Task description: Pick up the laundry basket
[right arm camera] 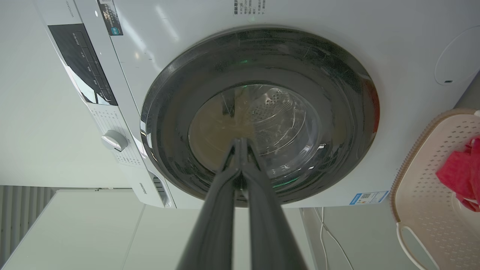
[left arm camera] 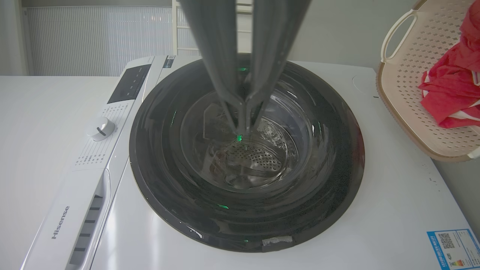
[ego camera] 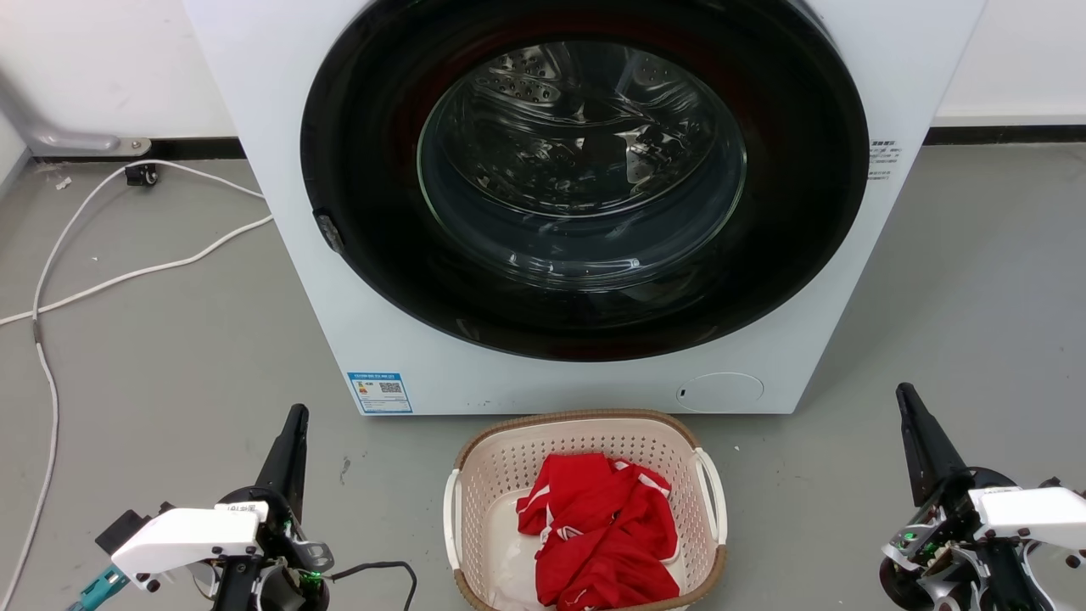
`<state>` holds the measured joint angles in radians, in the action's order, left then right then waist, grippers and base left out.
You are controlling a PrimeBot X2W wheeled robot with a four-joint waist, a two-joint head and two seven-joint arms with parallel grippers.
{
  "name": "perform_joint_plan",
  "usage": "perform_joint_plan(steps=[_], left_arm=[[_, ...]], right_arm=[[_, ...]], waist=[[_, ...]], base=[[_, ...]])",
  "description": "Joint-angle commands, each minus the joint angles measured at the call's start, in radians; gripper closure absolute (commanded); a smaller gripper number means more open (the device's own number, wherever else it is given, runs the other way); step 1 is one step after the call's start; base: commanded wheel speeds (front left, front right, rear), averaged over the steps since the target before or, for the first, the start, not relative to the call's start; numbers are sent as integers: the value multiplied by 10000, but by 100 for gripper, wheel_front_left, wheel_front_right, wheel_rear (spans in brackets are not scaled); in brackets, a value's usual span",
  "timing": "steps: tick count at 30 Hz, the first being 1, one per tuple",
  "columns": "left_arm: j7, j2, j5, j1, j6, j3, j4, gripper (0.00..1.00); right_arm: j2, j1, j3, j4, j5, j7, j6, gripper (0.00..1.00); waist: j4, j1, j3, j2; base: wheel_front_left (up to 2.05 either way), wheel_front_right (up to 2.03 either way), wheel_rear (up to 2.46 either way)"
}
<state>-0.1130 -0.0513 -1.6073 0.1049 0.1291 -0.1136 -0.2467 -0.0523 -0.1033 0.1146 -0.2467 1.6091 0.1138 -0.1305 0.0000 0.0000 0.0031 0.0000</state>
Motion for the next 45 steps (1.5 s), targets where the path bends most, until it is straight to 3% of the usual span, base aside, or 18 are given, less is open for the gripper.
perform_joint_plan(steps=[1, 21, 22, 35, 45], left_arm=[[-22, 9, 12, 105, 30, -23, -8, 100], [-20, 9, 8, 105, 30, -20, -8, 100], [2, 0, 0, 0, 0, 2, 0, 0], [534, 16, 113, -139, 2, 616, 150, 0], [987, 14, 1248, -238, 5, 752, 343, 0]], right_arm=[[33, -138, 0, -13, -21, 4, -4, 100], [33, -137, -2, -13, -18, 2, -4, 100], [0, -1, -2, 0, 0, 0, 0, 0], [-8, 311, -356, 199, -210, -490, 0, 0], [-82, 463, -544, 290, -1412, -985, -1, 0]], waist=[[0, 0, 0, 0], [0, 0, 0, 0], [0, 0, 0, 0], [8, 0, 4, 0], [36, 0, -5, 0]], base=[[0, 0, 0], [0, 0, 0], [0, 0, 0], [0, 0, 0], [0, 0, 0]])
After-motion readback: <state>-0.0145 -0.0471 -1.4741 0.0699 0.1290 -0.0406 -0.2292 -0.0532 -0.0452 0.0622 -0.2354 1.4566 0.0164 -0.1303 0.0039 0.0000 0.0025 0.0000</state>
